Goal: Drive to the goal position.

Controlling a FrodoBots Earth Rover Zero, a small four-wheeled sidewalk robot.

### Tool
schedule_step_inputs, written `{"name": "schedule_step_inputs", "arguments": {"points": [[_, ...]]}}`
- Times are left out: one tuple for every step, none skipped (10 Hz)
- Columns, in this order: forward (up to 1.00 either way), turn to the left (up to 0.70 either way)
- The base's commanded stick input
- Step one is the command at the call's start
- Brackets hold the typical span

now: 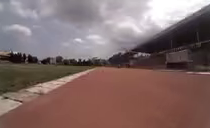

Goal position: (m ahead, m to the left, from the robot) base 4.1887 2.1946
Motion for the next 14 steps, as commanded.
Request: {"name": "schedule_step_inputs", "arguments": {"points": [[0.45, 0.0], [0.45, 0.0], [0.45, 0.0], [0.45, 0.0], [0.45, 0.0], [0.45, 0.0], [0.45, 0.0], [0.45, 0.0], [0.45, 0.0], [0.45, 0.0], [0.45, 0.0], [0.45, 0.0], [0.45, 0.0], [0.45, 0.0]]}}
